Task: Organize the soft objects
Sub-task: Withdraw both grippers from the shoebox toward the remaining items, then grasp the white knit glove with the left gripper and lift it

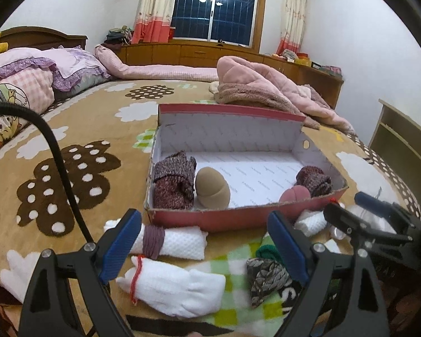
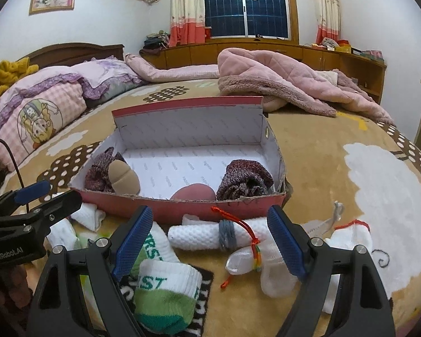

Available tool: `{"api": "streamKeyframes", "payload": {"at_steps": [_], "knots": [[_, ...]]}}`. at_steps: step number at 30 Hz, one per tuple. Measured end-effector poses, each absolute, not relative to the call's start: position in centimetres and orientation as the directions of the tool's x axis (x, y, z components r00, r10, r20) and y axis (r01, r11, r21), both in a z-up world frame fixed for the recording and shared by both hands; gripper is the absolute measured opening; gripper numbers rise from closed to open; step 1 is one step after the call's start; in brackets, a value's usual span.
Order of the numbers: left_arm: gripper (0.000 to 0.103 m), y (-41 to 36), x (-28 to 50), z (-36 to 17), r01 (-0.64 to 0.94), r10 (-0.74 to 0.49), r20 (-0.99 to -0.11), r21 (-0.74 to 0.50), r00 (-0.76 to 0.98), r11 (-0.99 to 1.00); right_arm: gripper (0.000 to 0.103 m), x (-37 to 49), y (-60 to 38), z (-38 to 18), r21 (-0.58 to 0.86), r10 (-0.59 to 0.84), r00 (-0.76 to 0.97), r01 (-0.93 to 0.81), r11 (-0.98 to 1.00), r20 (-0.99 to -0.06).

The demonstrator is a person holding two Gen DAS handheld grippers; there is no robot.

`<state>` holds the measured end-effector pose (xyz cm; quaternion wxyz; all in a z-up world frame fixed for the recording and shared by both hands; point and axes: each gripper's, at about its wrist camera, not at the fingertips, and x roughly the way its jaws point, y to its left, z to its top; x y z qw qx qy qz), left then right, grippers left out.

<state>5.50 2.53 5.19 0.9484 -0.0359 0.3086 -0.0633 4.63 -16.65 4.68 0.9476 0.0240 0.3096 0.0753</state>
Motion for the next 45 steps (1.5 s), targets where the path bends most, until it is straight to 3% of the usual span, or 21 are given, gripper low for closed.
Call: {"api": "streamKeyframes", "payload": {"at_steps": [9, 12, 14, 16, 18, 21, 24, 27, 30, 32, 35, 37, 40, 44, 45], "knots": [[0.091, 4.2, 5.2, 3.9, 0.100, -0.189, -0.644, -0.172, 0.741, 0.980, 0.085, 4.7, -17.3, 3.5, 0.123, 0.179, 0.733, -0.130, 0.984, -0.657], [0.090, 5.4, 4.7, 3.8, 0.109, -0.211, -0.664, -0.192, 0.718, 0.975, 0.084, 4.6, -18.1, 3.3, 0.190, 0.244, 0.691, -0.155, 0.970, -0.681], [0.090, 6.2, 4.1, 3.9, 0.136, -0.242, -0.671, -0.207, 0.701, 0.969, 0.074, 4.4, -18.9, 3.3, 0.259, 0.314, 0.664, -0.183, 0.948, -0.678], [0.085, 7.2, 3.5, 3.8, 0.159, -0.267, -0.680, -0.219, 0.683, 0.963, 0.049, 4.2, -19.7, 3.3, 0.322, 0.382, 0.641, -0.215, 0.922, -0.666], [0.080, 8.4, 2.8, 3.8, 0.159, -0.266, -0.681, -0.217, 0.683, 0.963, 0.035, 4.0, -20.2, 3.4, 0.366, 0.436, 0.619, -0.247, 0.898, -0.653], [0.067, 9.6, 1.8, 3.9, 0.153, -0.233, -0.654, -0.178, 0.719, 0.972, 0.028, 3.5, -20.2, 3.8, 0.371, 0.464, 0.613, -0.282, 0.885, -0.639], [0.060, 10.2, 1.3, 4.0, 0.189, -0.277, -0.637, -0.204, 0.719, 0.961, 0.028, 2.9, -20.0, 4.4, 0.350, 0.463, 0.629, -0.305, 0.886, -0.624], [0.061, 9.5, 0.7, 3.7, 0.259, -0.313, -0.626, -0.180, 0.714, 0.949, 0.028, 2.3, -20.3, 4.8, 0.341, 0.469, 0.637, -0.322, 0.883, -0.612], [0.077, 8.5, 0.4, 3.4, 0.341, -0.389, -0.603, -0.199, 0.697, 0.919, 0.028, 2.2, -20.8, 5.2, 0.356, 0.488, 0.639, -0.335, 0.872, -0.595], [0.078, 7.9, 0.5, 3.5, 0.364, -0.413, -0.590, -0.208, 0.694, 0.908, 0.028, 2.3, -21.2, 5.4, 0.354, 0.479, 0.653, -0.325, 0.877, -0.587], [0.087, 7.4, 0.9, 3.6, 0.360, -0.402, -0.577, -0.192, 0.711, 0.913, 0.028, 2.6, -22.1, 5.5, 0.363, 0.465, 0.665, -0.299, 0.883, -0.584], [0.087, 7.1, 1.8, 2.8, 0.325, -0.363, -0.606, -0.177, 0.707, 0.929, 0.032, 2.8, -22.5, 5.4, 0.346, 0.432, 0.684, -0.270, 0.899, -0.588], [0.069, 6.6, 3.7, -0.2, 0.280, -0.310, -0.694, -0.161, 0.649, 0.946, 0.035, 3.3, -23.3, 5.1, 0.333, 0.386, 0.700, -0.220, 0.917, -0.601], [0.019, 5.7, 3.1, -0.7, 0.279, -0.221, -0.670, -0.022, 0.709, 0.960, 0.036, 3.3, -23.9, 5.3, 0.316, 0.349, 0.714, -0.187, 0.930, -0.606], [0.017, 5.9, 2.9, -0.5, 0.277, -0.232, -0.663, -0.039, 0.712, 0.960, 0.036, 3.1, -23.9, 5.4, 0.296, 0.334, 0.723, -0.185, 0.937, -0.605]]}}
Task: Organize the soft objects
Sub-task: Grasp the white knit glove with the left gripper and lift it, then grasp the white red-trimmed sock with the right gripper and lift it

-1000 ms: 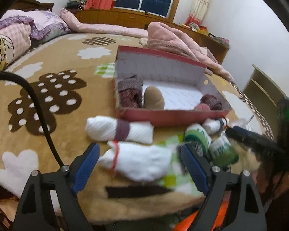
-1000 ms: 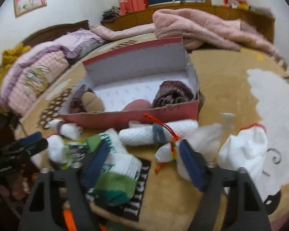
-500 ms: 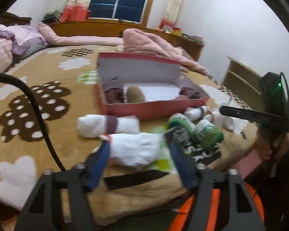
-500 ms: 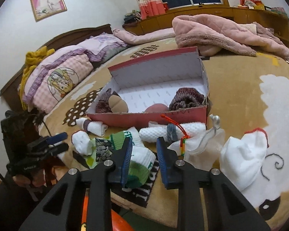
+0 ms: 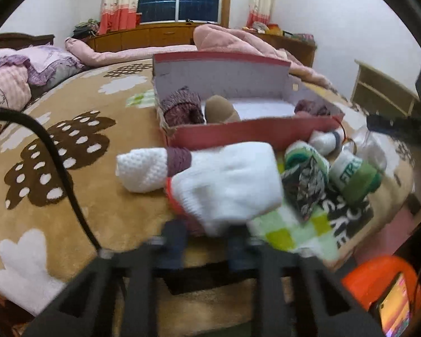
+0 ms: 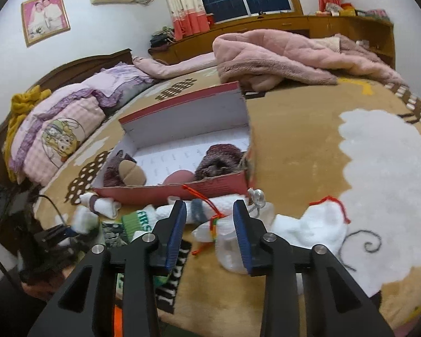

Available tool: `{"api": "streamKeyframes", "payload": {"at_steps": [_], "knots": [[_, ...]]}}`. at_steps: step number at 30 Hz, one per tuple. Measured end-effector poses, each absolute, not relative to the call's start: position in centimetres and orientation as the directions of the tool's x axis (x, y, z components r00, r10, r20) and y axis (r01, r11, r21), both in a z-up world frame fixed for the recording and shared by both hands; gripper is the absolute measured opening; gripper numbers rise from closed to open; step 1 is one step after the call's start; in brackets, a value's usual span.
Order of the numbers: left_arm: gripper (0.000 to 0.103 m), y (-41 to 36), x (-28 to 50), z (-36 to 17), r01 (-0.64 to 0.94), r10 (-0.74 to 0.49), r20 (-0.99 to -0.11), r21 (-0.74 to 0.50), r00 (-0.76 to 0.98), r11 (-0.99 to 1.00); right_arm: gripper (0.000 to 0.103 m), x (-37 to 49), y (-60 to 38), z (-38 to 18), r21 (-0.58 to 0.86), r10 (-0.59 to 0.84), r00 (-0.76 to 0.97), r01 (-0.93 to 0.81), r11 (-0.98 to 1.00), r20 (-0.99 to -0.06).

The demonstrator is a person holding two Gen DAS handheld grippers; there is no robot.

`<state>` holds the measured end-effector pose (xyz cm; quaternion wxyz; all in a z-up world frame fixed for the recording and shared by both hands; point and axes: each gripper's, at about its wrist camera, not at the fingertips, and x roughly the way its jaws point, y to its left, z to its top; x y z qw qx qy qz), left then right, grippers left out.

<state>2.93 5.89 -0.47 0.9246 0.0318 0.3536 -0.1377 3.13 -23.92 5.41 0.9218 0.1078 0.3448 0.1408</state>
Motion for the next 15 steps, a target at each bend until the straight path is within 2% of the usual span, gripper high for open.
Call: {"api": "streamKeyframes", "payload": {"at_steps": [5, 10, 12, 15], "knots": [[0.016, 6.6, 2.5, 0.0, 0.283, -0.260, -0.642, -0.070, 0.721, 0.957, 0.036, 2.2, -24.2, 6.4, 0.248, 0.289, 0.770, -0.174, 0.953, -0.569], [0.015, 5.6, 1.8, 0.5, 0.351, -0.323, -0.617, -0.081, 0.717, 0.933, 0.041, 1.6, -24.5, 7.3, 0.241, 0.275, 0.814, -0.171, 0.955, -0.512], [0.014, 5.4, 1.4, 1.1, 0.355, -0.334, -0.613, -0.093, 0.716, 0.930, 0.041, 1.3, -24.1, 7.5, 0.247, 0.293, 0.824, -0.192, 0.950, -0.485], [0.014, 5.6, 0.9, 2.6, 0.368, -0.380, -0.594, -0.148, 0.709, 0.918, 0.041, 1.5, -22.6, 7.4, 0.213, 0.322, 0.808, -0.247, 0.945, -0.493]]}}
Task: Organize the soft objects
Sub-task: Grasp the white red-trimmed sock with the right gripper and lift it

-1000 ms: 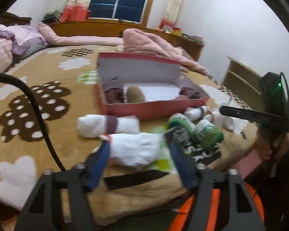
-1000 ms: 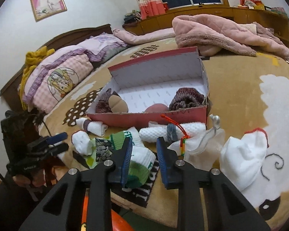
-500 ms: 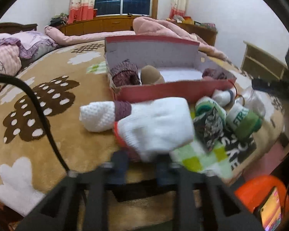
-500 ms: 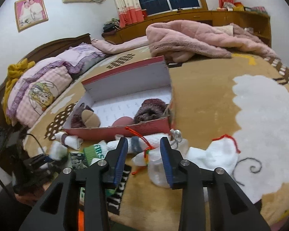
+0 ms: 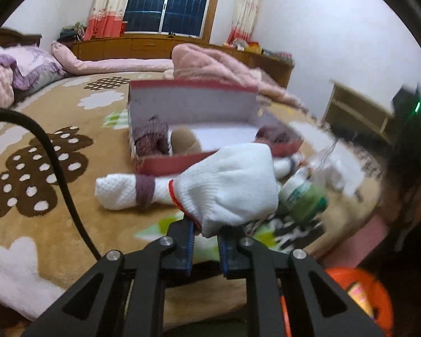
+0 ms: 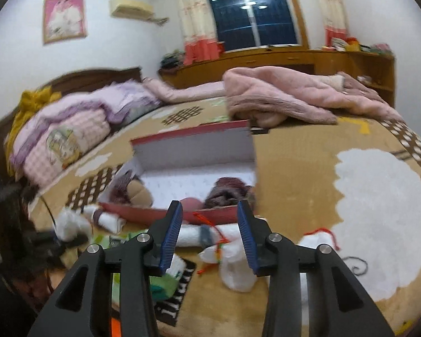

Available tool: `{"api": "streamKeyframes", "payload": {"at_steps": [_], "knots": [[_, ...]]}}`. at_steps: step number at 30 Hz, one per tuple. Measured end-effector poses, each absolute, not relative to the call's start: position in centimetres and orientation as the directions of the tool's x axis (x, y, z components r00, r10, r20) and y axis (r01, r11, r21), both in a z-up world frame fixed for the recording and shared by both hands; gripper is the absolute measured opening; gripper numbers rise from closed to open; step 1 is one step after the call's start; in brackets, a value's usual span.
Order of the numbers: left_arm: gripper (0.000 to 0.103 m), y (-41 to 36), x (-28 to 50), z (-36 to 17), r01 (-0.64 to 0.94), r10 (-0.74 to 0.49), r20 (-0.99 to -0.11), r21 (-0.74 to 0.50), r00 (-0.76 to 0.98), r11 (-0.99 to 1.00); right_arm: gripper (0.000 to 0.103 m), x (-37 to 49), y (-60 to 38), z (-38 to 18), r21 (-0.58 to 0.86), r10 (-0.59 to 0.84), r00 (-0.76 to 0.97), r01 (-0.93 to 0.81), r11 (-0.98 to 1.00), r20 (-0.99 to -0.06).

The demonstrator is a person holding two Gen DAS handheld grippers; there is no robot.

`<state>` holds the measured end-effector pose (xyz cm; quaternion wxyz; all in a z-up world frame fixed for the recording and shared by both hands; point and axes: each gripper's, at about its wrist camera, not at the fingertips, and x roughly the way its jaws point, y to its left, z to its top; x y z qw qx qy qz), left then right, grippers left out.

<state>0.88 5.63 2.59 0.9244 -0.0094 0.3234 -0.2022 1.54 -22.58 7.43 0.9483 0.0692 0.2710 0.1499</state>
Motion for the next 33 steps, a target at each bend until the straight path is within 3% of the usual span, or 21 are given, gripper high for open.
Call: {"api": "streamKeyframes", "payload": {"at_steps": [2, 6, 9, 18, 21, 23, 25, 30, 32, 33], "knots": [[0.014, 6.1, 0.8, 3.5, 0.371, -0.415, -0.574, -0.199, 0.706, 0.907, 0.041, 2.3, -21.6, 6.9, 0.204, 0.342, 0.782, -0.275, 0.940, -0.521], [0.015, 6.1, 1.3, 4.1, 0.293, -0.328, -0.580, -0.156, 0.746, 0.943, 0.041, 4.6, -20.1, 4.7, 0.178, 0.317, 0.707, -0.265, 0.948, -0.633], [0.015, 6.2, 2.0, 3.7, 0.270, -0.327, -0.605, -0.187, 0.726, 0.945, 0.041, 5.8, -19.5, 3.4, 0.133, 0.266, 0.688, -0.241, 0.961, -0.675], [0.015, 7.4, 2.0, 4.1, 0.279, -0.306, -0.601, -0.141, 0.738, 0.950, 0.069, 6.9, -17.8, 2.1, 0.067, 0.220, 0.668, -0.247, 0.967, -0.711], [0.015, 8.0, 2.4, 3.5, 0.261, -0.309, -0.619, -0.170, 0.722, 0.950, 0.071, 7.7, -16.8, 1.3, 0.020, 0.177, 0.670, -0.235, 0.972, -0.721], [0.015, 8.1, 2.7, 3.3, 0.249, -0.307, -0.625, -0.181, 0.718, 0.951, 0.068, 8.1, -16.2, 1.0, -0.014, 0.146, 0.681, -0.223, 0.975, -0.717], [0.015, 8.0, 2.9, 3.1, 0.242, -0.311, -0.630, -0.195, 0.712, 0.950, 0.047, 8.4, -16.1, 1.1, -0.010, 0.147, 0.686, -0.219, 0.976, -0.712], [0.015, 7.4, 2.7, 3.0, 0.256, -0.308, -0.631, -0.175, 0.712, 0.951, 0.014, 8.2, -17.2, 2.0, 0.055, 0.199, 0.694, -0.224, 0.973, -0.692], [0.015, 7.4, 2.5, 3.2, 0.257, -0.302, -0.624, -0.164, 0.721, 0.952, 0.003, 7.5, -17.6, 2.7, 0.077, 0.228, 0.704, -0.240, 0.968, -0.673], [0.015, 7.4, 2.4, 3.3, 0.257, -0.300, -0.619, -0.161, 0.726, 0.953, 0.002, 6.9, -17.9, 3.2, 0.096, 0.250, 0.713, -0.250, 0.963, -0.656]]}}
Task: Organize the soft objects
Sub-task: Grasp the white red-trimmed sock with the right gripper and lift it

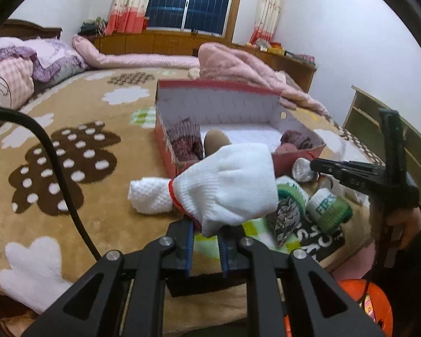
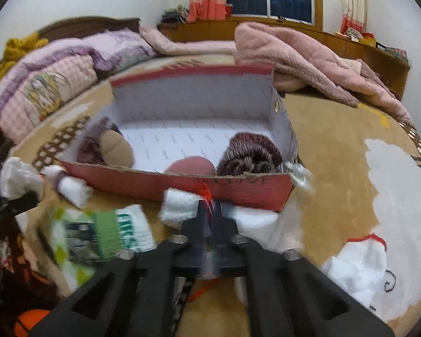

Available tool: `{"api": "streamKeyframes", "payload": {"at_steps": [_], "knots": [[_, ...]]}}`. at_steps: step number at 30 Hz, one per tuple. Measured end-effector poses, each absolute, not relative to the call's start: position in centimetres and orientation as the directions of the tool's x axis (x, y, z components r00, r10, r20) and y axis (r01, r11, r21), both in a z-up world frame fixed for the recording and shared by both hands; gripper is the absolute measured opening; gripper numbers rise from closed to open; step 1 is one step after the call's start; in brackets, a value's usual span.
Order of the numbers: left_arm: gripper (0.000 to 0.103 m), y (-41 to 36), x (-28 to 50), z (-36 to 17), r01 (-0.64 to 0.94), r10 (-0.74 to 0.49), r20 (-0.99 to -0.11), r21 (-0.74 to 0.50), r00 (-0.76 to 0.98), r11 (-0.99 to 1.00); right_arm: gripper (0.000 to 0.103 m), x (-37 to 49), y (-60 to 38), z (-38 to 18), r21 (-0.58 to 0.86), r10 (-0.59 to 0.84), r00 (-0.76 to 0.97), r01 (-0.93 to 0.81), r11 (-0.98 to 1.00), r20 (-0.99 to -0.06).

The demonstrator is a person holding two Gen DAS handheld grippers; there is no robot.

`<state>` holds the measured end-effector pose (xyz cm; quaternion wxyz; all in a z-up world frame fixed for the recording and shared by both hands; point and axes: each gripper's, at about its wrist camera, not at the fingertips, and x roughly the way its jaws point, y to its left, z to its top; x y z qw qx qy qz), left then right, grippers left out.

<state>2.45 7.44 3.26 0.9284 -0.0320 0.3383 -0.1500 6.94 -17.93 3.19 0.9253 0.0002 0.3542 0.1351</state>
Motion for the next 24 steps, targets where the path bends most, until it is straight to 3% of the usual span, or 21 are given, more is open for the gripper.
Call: {"api": "streamKeyframes", "payload": {"at_steps": [9, 11, 12, 13, 24], "knots": [[0.015, 7.4, 0.9, 5.6, 0.308, -0.340, -0.503, -0.148, 0.795, 0.940, 0.003, 5.7, -20.4, 6.0, 0.146, 0.290, 0.763, -0.254, 0.956, -0.577], [0.015, 7.3, 0.9, 5.6, 0.306, -0.337, -0.507, -0.146, 0.793, 0.941, 0.017, 6.2, -20.3, 5.8, 0.157, 0.298, 0.752, -0.255, 0.954, -0.589], [0.015, 7.2, 1.0, 5.6, 0.303, -0.333, -0.512, -0.144, 0.792, 0.942, 0.038, 6.3, -20.3, 5.7, 0.156, 0.296, 0.748, -0.255, 0.954, -0.594], [0.015, 7.3, 1.0, 5.6, 0.298, -0.328, -0.516, -0.143, 0.791, 0.944, 0.046, 6.3, -20.2, 5.8, 0.154, 0.302, 0.745, -0.262, 0.953, -0.596], [0.015, 9.9, 1.0, 7.0, 0.238, -0.287, -0.499, -0.160, 0.818, 0.958, 0.059, 3.3, -20.7, 7.7, 0.127, 0.319, 0.804, -0.296, 0.947, -0.502]]}}
